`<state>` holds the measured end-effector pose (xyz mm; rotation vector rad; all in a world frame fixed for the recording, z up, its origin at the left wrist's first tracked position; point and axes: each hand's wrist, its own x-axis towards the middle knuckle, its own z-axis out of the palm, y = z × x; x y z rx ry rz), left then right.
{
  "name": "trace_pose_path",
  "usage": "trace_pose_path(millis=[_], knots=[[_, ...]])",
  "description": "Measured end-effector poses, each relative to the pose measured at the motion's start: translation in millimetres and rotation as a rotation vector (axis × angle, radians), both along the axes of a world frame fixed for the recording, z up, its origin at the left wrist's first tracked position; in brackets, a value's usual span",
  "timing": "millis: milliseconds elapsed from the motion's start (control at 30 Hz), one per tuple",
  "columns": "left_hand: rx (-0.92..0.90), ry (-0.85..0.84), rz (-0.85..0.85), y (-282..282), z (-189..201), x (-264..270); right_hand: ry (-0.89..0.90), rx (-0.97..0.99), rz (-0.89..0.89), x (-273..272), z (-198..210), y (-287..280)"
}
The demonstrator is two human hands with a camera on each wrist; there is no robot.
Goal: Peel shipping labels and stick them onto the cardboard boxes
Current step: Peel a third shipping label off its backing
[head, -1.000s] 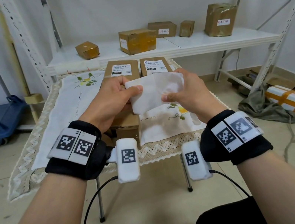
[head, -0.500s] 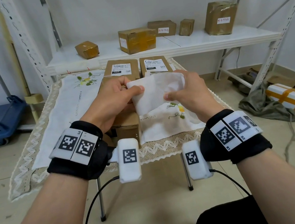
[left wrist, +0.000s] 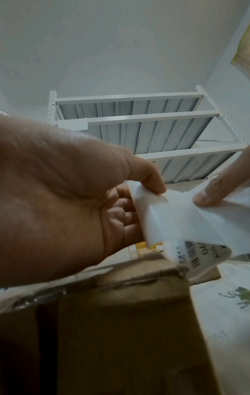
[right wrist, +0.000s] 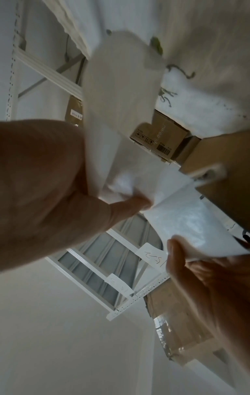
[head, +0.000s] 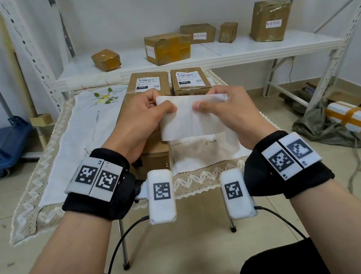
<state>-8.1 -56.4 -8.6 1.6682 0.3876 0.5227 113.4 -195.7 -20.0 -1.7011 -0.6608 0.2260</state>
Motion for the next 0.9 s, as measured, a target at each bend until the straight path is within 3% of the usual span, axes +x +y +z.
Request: trace_pose_path(millis=[367, 700, 900], knots=[[-0.124, -0.049, 0.002, 2.8, -0.2, 4.3, 0.219, 0.163, -0.072, 3.4, 7.7, -4.8], [-0.132, -0.08, 0.062, 2.2, 4.9, -1.0, 0.148, 0.038, 0.098, -3.3, 7.8, -5.1], [-0.036, -0.075, 0.067, 3.8, 3.4, -1.2, -0.04, -0.174, 0.07, -6.0, 5.2, -2.7]])
